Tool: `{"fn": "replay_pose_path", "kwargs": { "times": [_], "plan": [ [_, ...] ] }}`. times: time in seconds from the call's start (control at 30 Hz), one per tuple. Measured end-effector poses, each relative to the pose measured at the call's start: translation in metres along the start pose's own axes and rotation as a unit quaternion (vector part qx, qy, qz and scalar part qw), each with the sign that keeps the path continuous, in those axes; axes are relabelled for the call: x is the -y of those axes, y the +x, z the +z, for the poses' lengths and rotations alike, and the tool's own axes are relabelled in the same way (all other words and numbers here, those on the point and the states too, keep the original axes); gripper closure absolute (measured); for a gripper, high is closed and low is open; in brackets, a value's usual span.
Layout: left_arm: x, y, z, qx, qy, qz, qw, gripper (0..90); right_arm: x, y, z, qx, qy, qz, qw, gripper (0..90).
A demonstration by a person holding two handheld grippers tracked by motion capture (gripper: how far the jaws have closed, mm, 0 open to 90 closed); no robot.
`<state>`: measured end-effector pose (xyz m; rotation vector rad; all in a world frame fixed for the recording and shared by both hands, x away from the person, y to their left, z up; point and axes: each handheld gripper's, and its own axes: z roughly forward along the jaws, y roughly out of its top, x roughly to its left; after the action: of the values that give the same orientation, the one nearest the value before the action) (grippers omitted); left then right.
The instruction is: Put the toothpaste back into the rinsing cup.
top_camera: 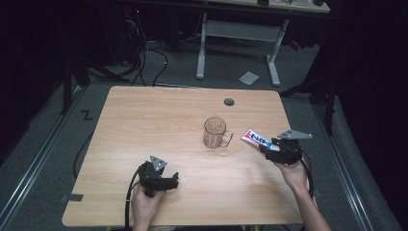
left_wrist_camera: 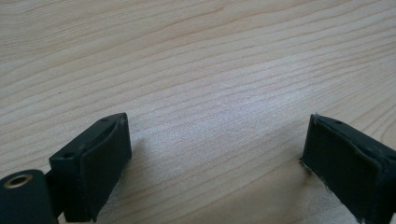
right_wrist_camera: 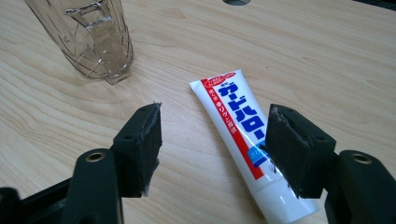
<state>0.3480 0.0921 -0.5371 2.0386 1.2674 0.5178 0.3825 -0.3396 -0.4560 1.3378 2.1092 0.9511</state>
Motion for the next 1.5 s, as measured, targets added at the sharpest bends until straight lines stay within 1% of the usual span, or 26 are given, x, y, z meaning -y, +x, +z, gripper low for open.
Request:
{"fn": "replay_pose_path", "kwargs": {
  "times": [0.07, 0.1, 0.2, 0.23, 0.3, 0.37, 0.43, 0.63, 0.73, 0.77, 0.83, 0.87, 0.97, 1.07, 1.1, 1.13, 1.23, 1.33, 1.37, 1.4, 1.43, 1.5],
  "plan": [
    [0.000, 0.000, 0.000, 0.000, 0.000, 0.000, 1.0000, 8.1, -0.003, 0.000, 0.001, 0.002, 0.005, -0.004, 1.0000, 35.9],
    [0.000, 0.000, 0.000, 0.000, 0.000, 0.000, 1.0000, 8.1, -0.009, -0.001, 0.003, 0.003, 0.008, -0.011, 0.9999, 36.0],
    [0.000, 0.000, 0.000, 0.000, 0.001, 0.000, 1.0000, 8.1, -0.017, -0.003, 0.008, 0.005, 0.019, -0.022, 0.9996, 36.4],
    [0.000, 0.000, 0.000, 0.000, 0.001, 0.000, 1.0000, 8.1, -0.020, -0.004, 0.009, 0.003, 0.020, -0.022, 0.9995, 36.3],
    [0.000, 0.000, 0.000, 0.000, 0.001, 0.000, 1.0000, 8.1, -0.025, -0.006, 0.013, 0.005, 0.028, -0.026, 0.9993, 36.2],
    [0.000, 0.000, 0.000, 0.000, 0.000, -0.001, 1.0000, 8.2, -0.029, -0.008, 0.016, 0.003, 0.029, -0.026, 0.9993, 36.6],
    [0.000, 0.000, 0.000, 0.000, 0.001, 0.000, 1.0000, 8.2, -0.033, -0.009, 0.018, 0.004, 0.035, -0.034, 0.9988, 36.3],
    [0.000, 0.000, 0.000, -0.001, 0.000, -0.001, 1.0000, 8.2, -0.037, -0.016, 0.020, -0.004, 0.033, -0.028, 0.9991, 36.9],
    [0.000, 0.000, 0.000, -0.002, -0.001, -0.002, 1.0000, 8.2, -0.036, -0.021, 0.026, -0.003, 0.046, -0.026, 0.9986, 36.9],
    [0.000, 0.000, 0.000, -0.002, 0.000, -0.002, 1.0000, 8.2, -0.036, -0.022, 0.029, 0.001, 0.055, -0.028, 0.9981, 36.3],
    [0.000, 0.000, 0.000, -0.002, 0.000, -0.002, 1.0000, 8.2, -0.037, -0.024, 0.034, 0.016, 0.060, -0.042, 0.9972, 38.5],
    [0.000, 0.000, 0.000, -0.002, -0.001, -0.002, 1.0000, 8.2, -0.038, -0.024, 0.036, 0.018, 0.064, -0.043, 0.9969, 38.5],
    [0.000, 0.000, 0.000, -0.002, 0.000, -0.001, 1.0000, 8.2, -0.044, -0.024, 0.042, 0.014, 0.076, -0.054, 0.9956, 38.3],
    [0.000, 0.000, 0.000, -0.002, 0.000, -0.001, 1.0000, 8.2, -0.050, -0.022, 0.049, 0.009, 0.093, -0.072, 0.9930, 37.9],
    [0.000, 0.000, 0.000, -0.002, 0.000, -0.001, 1.0000, 8.2, -0.050, -0.022, 0.049, 0.009, 0.093, -0.072, 0.9930, 37.9],
    [0.000, 0.000, 0.000, -0.002, 0.000, -0.001, 1.0000, 8.3, -0.054, -0.021, 0.056, 0.001, 0.108, -0.076, 0.9912, 36.9],
    [0.000, 0.000, 0.000, -0.002, 0.000, -0.001, 1.0000, 8.3, -0.056, -0.022, 0.064, -0.001, 0.128, -0.075, 0.9889, 35.7],
    [0.000, 0.000, 0.000, -0.002, 0.000, -0.001, 1.0000, 8.2, -0.057, -0.022, 0.068, -0.003, 0.137, -0.077, 0.9876, 34.9],
    [0.000, 0.000, 0.000, -0.002, 0.000, -0.001, 1.0000, 8.2, -0.058, -0.022, 0.074, -0.007, 0.150, -0.077, 0.9856, 33.5],
    [0.000, 0.000, 0.000, -0.002, 0.000, -0.001, 1.0000, 8.2, -0.058, -0.022, 0.074, -0.007, 0.150, -0.077, 0.9856, 33.5],
    [-0.001, 0.000, 0.001, -0.002, 0.000, -0.002, 1.0000, 8.3, -0.057, -0.022, 0.079, -0.009, 0.162, -0.077, 0.9838, 32.8],
    [-0.001, 0.000, 0.001, -0.002, -0.001, -0.002, 1.0000, 8.4, -0.056, -0.022, 0.083, -0.009, 0.171, -0.077, 0.9822, 32.4]
  ]
}}
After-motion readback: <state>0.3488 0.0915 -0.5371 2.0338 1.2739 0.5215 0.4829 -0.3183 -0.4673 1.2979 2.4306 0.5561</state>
